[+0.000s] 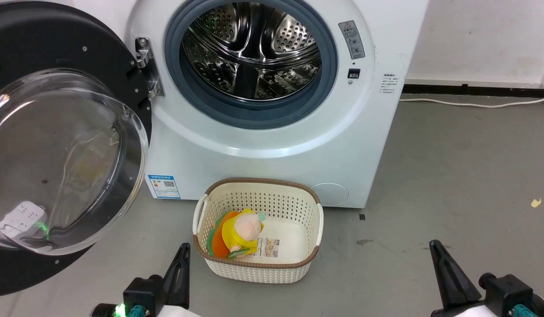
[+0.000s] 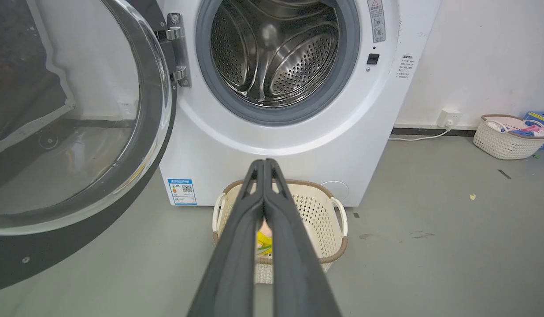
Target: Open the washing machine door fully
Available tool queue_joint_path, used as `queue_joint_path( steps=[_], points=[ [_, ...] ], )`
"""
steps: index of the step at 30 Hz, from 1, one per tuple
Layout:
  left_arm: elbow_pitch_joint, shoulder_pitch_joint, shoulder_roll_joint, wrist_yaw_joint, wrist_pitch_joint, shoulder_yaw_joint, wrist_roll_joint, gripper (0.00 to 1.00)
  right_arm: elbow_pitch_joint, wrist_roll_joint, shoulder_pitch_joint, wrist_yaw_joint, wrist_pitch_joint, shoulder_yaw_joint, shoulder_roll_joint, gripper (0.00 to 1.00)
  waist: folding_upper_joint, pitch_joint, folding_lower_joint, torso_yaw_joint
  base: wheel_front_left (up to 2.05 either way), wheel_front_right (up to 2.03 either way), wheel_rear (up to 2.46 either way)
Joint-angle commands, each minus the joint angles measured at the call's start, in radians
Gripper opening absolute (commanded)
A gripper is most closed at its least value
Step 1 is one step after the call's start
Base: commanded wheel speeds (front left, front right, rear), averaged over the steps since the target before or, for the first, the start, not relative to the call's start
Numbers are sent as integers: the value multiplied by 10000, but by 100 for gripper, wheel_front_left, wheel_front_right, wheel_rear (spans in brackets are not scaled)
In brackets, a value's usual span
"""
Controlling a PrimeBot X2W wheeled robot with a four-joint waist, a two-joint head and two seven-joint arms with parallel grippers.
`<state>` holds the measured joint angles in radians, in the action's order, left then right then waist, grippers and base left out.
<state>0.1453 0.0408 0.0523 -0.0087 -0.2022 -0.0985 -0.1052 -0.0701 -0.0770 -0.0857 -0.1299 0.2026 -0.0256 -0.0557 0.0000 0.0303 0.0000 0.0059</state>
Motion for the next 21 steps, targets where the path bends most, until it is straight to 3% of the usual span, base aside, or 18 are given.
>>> queue_joint_path(
  steps=[1,21],
  points=[
    [-100,-92,1,19,74,58,99,0,62,99,148,-2,-71,22,13,0,0,-5,0,-1,0,0,0],
    [-384,-159,-3,34,483,253,299,0,196,240,297,-3,-481,71,22,0,0,-68,0,-13,0,0,0]
  ],
)
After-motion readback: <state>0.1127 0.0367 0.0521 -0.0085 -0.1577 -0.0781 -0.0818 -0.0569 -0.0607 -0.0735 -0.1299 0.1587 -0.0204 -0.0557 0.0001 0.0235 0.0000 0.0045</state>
